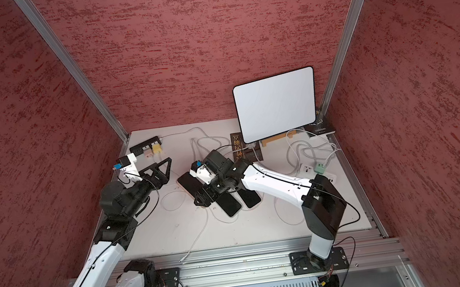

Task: Unplug the charging cable from the phone
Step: Place the phone at the center of the board.

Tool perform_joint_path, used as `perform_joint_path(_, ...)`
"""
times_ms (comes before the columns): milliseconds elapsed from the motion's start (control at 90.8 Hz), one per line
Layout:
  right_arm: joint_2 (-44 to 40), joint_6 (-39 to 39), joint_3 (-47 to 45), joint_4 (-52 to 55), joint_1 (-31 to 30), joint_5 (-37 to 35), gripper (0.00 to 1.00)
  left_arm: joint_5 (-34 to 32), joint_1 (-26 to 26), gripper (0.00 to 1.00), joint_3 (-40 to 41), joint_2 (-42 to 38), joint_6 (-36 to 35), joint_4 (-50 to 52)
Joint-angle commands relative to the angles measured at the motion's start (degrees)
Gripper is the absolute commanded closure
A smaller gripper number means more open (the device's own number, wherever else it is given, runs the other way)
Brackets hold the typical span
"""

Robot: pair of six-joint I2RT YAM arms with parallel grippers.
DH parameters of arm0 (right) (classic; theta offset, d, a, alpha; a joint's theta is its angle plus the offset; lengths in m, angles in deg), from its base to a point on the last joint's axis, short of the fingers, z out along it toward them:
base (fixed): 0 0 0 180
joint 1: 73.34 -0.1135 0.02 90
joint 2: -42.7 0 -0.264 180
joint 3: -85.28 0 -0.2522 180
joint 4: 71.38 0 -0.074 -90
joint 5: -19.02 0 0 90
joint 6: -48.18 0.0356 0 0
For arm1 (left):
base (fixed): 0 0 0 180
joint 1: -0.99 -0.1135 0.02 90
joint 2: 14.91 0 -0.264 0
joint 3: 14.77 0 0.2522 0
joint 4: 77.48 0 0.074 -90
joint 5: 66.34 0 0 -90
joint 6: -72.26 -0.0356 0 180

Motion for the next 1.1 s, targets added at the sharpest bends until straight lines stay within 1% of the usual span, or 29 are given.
perform_joint_path(0,1.49,-3.61,4.07,5.23,-2.13,-6.99,0.88,-3.80,-0.31,0.00,-1.55,-0.25,-2.18,3.05)
perform_joint_path(187,5.14,-6.34,8.11,9.95,-4.66,-9.94,0.87,-4.78,-0.30,0.00,-1.77,0.69,-2.61,4.10)
perform_joint_path(485,13.92,-9.12,15.76,17.90,-8.96,-16.98,0.85,-6.43,-0.31,0.00,-1.71,1.30,-3.00,4.73)
perform_joint_path(738,21.29,-9.90,21.62,21.08,-11.29,-18.65,0.82,-7.52,-0.27,0.00,-1.53,1.23,-3.90,5.19)
perform_joint_path(1091,28.62,-9.99,27.38,25.67,-11.71,-19.58,0.81,-8.03,-0.41,0.00,-1.33,1.49,-4.80,5.48)
